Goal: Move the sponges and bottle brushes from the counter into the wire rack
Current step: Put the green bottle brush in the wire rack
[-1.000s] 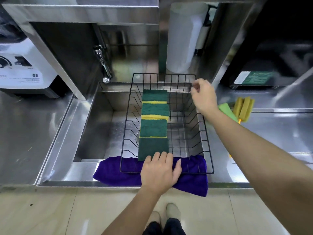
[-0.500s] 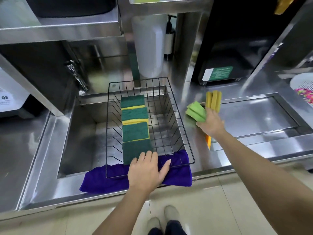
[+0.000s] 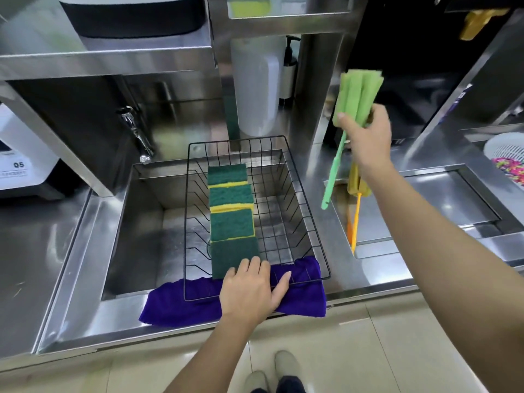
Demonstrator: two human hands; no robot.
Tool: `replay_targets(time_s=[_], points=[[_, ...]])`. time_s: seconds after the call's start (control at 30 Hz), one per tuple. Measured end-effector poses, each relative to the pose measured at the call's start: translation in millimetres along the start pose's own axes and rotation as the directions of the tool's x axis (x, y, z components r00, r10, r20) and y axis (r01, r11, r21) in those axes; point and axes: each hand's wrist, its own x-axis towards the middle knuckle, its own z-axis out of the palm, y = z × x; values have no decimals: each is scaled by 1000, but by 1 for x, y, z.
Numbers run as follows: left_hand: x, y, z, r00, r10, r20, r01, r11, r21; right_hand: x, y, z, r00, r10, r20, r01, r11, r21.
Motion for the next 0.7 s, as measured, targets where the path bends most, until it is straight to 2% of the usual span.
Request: replay_targets(time_s=[0.1, 0.17, 0.33, 0.4, 0.5, 0.63, 0.7], points=[[0, 1, 0, 1000, -11, -17, 11, 1000, 2, -4, -11, 18, 999, 25, 40, -31, 986, 165], [0, 1, 0, 1000, -5, -28, 5, 1000, 3, -14, -6, 36, 989, 96, 114, -116, 975, 188], [-1, 0, 1, 998, 7, -63, -7, 1000, 0, -44, 37, 81, 924, 271, 272, -253, 962, -99], [-2, 0, 3, 997, 6, -79, -6, 1000, 3, -52, 53, 91, 876, 360, 321, -312, 931, -191], [-2, 0, 4, 996, 3, -85, -3, 1000, 6, -60, 66, 103, 804, 436, 405, -285, 880, -380], [-3, 0, 3, 997, -11, -77, 12, 1000, 5, -65, 70, 118, 698, 539, 471, -332, 827, -455], [-3, 0, 3, 997, -18, -68, 19, 1000, 10, -68, 76, 122, 681, 577, 452, -342, 795, -500]])
